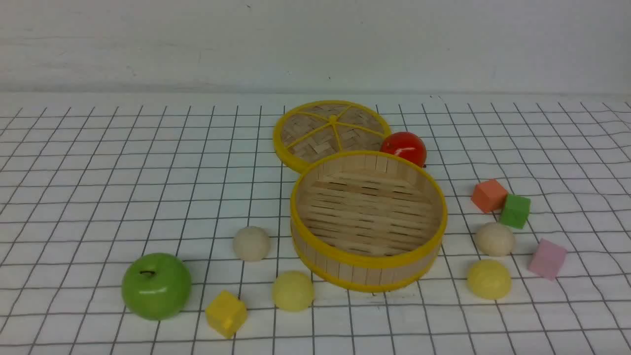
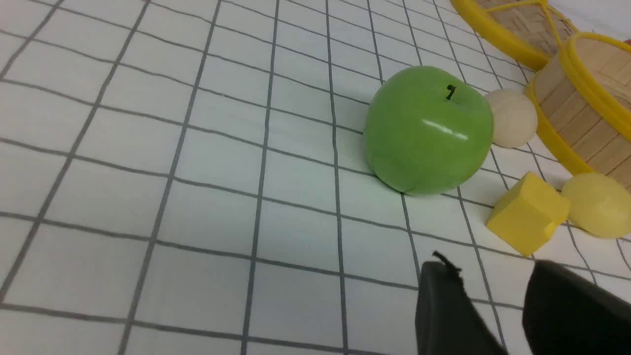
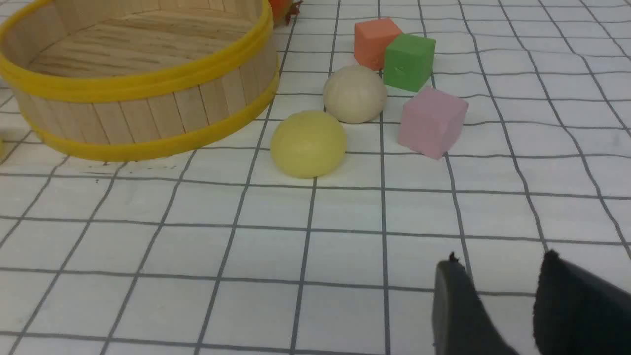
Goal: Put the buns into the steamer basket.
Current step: Use the left arm to grab a steamed stuffed bun
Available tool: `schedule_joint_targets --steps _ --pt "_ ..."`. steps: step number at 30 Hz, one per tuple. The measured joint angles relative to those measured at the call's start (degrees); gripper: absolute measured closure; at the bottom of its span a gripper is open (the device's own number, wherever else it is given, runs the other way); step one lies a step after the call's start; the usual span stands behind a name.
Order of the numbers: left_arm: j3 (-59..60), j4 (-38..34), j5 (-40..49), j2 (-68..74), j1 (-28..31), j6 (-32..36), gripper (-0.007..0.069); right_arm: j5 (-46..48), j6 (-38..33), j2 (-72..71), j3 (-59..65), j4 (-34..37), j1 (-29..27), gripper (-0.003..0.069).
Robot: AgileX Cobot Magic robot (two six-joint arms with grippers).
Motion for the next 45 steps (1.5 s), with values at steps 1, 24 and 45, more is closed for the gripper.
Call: schedule_joint_targets --steps 1,24,45 --pt "0.00 0.00 0.00 0.00 0.00 0.00 0.0387 0.00 0.00 0.00 0.00 0.00 0.00 0.0420" --pt "0.00 -3.47 -4.37 0.00 0.00 -2.11 0.0387 0.00 0.00 0.00 0.00 0.00 0.00 0.0420" --pt "-28.07 -17.63 11.07 13.27 0.00 0.42 0.0598 0.00 0.01 0.00 0.00 0.00 0.00 0.0420"
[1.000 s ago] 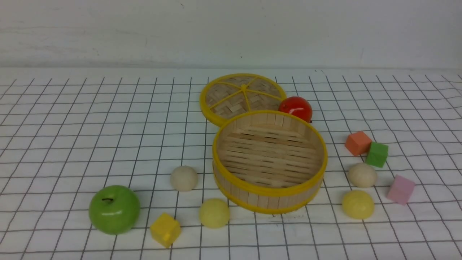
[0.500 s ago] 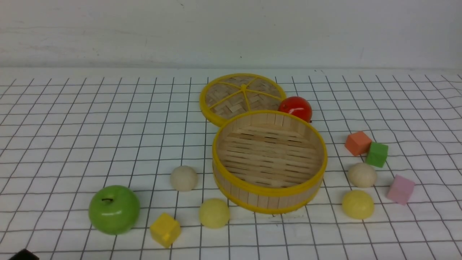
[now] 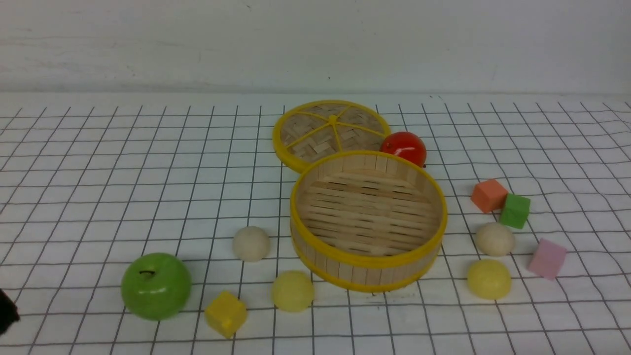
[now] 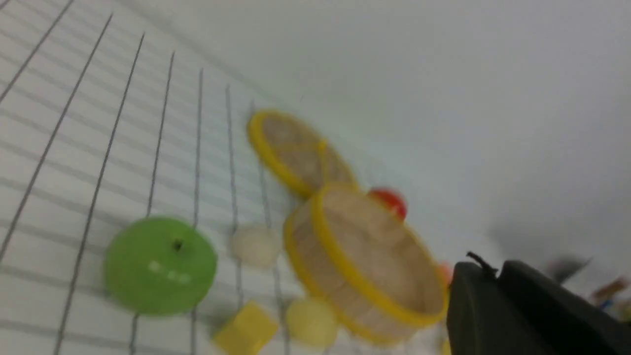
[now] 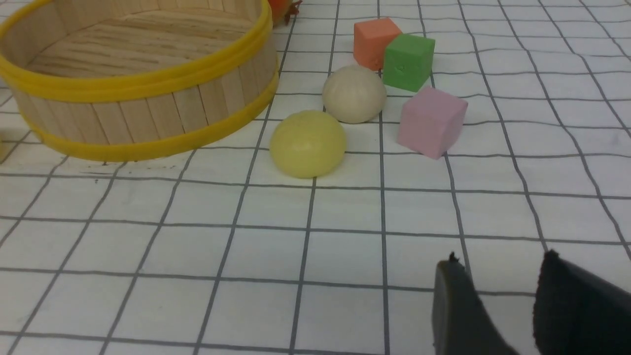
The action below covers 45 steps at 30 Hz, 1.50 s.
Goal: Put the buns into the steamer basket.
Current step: Use the left arm to grab a steamed stuffed bun
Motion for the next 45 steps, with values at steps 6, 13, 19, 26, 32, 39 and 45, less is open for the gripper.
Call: schedule_joint_targets --steps 6,13,19,26,32,39,45 --pt "-15.22 4.75 24.26 24.02 0.00 7.22 0.0638 0.00 0.00 0.00 0.00 0.00 0.00 0.0420" --pt "-23.06 5.12 24.45 47.64 -0.86 14.84 0.0638 0.00 0.00 0.00 0.00 0.00 0.00 0.0420" --pt "-28.01 6.20 20.26 57.14 -13.78 14.68 0.0638 0.00 0.00 0.00 0.00 0.00 0.00 0.0420" --pt "-39.77 14.72 20.53 72.18 -26.61 6.88 0.0638 0.00 0.00 0.00 0.00 0.00 0.00 0.0420" --pt "-48.70 16.49 19.56 83.59 -27.52 7.04 0.0636 0.00 0.00 0.00 0.00 0.00 0.00 0.0420" --pt "-54.47 16.52 17.87 92.15 -27.52 10.93 0.0525 0.00 0.00 0.00 0.00 0.00 0.00 0.0420" --pt "-56.69 18.48 17.25 97.72 -27.52 11.27 0.0378 0.00 0.00 0.00 0.00 0.00 0.00 0.0420"
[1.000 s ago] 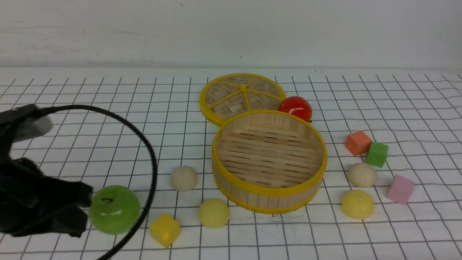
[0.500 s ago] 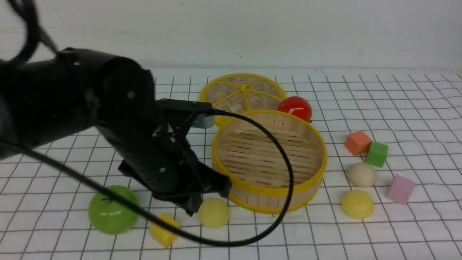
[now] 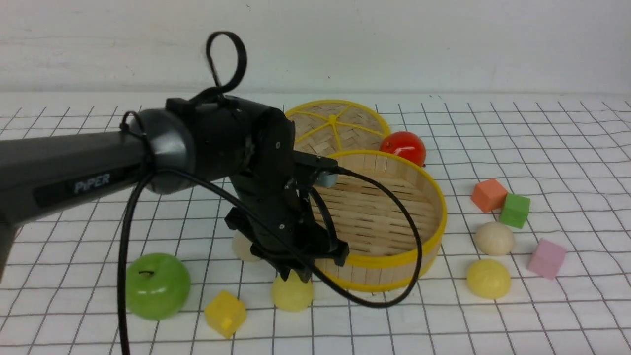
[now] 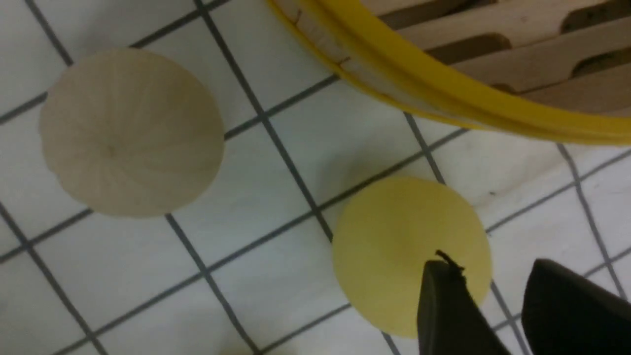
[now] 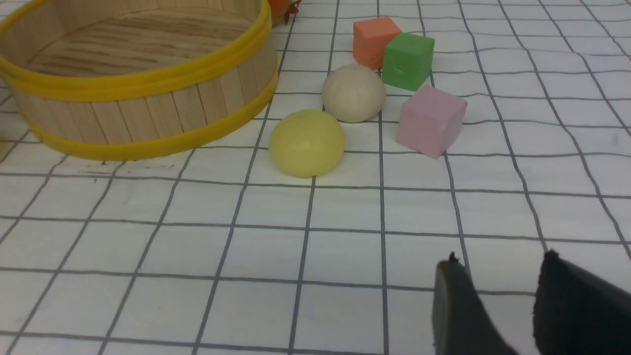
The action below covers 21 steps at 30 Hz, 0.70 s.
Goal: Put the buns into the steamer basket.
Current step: Use the left arm to grab a steamed stuffed bun
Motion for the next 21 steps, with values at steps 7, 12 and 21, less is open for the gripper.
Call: schedule_joint_targets --steps 7,12,21 --pt "-0.40 1.66 -1.06 3.32 0.00 0.06 0.0347 0.00 0.00 0.00 0.00 0.00 0.00 0.0420" --pt "-0.46 2.11 -1.84 3.93 0.00 0.06 0.0375 0.00 0.00 0.00 0.00 0.00 0.00 0.0420" --pt "-0.59 2.75 -2.04 4.47 0.00 0.06 0.0622 0.00 0.00 0.00 0.00 0.00 0.00 0.0420"
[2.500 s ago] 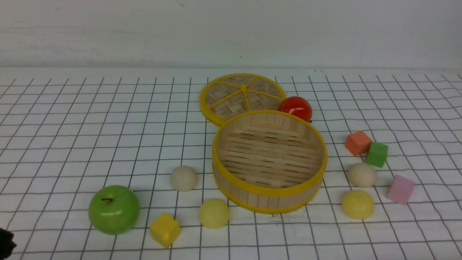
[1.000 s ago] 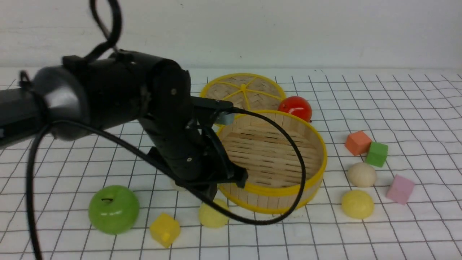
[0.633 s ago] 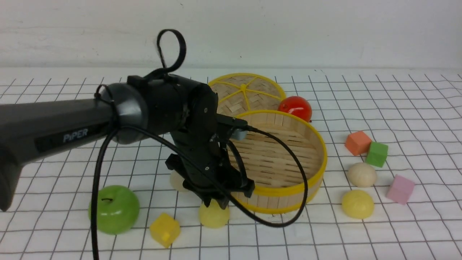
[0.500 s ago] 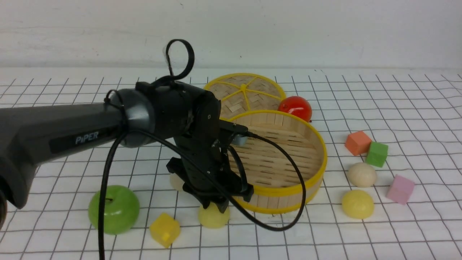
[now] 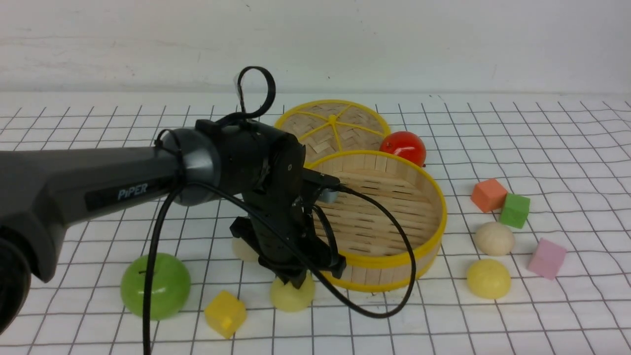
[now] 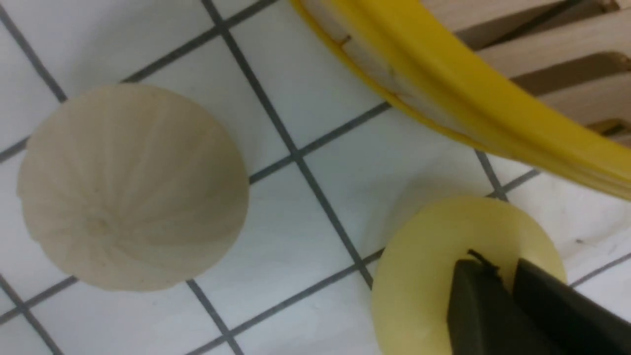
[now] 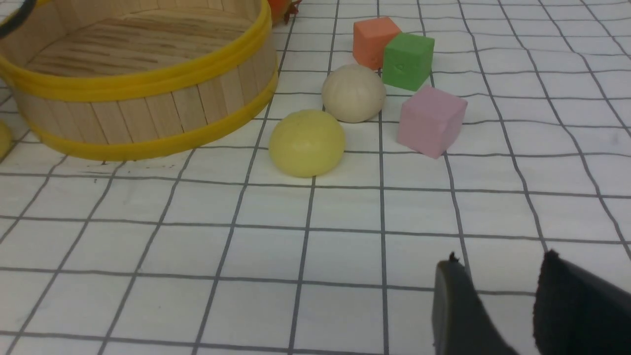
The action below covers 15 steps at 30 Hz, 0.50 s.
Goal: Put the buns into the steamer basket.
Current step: Use the left arm to grab a steamed stuffed bun, then use the left arm to put the steamed stuffed bun into the steamer
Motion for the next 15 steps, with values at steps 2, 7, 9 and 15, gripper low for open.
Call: schedule_joint_targets --steps 2,7,9,15 --pt "0.00 0.05 0.41 -0.27 0.00 0.00 0.0636 0.00 0.00 0.00 0.00 0.00 0.00 0.0420" --pt "0.05 0.17 6.15 -5.66 -0.31 -0.90 0.0638 0.00 0.00 0.00 0.00 0.00 0.00 0.0420" --pt "-0.09 -0.34 6.59 -10.14 -0.75 -0.85 0.0638 0.00 0.00 0.00 0.00 0.00 0.00 0.0420" --pt "-6.24 -3.03 -1.05 -13.03 -1.25 2.12 0.0638 0.00 0.00 0.00 0.00 0.00 0.00 0.0420"
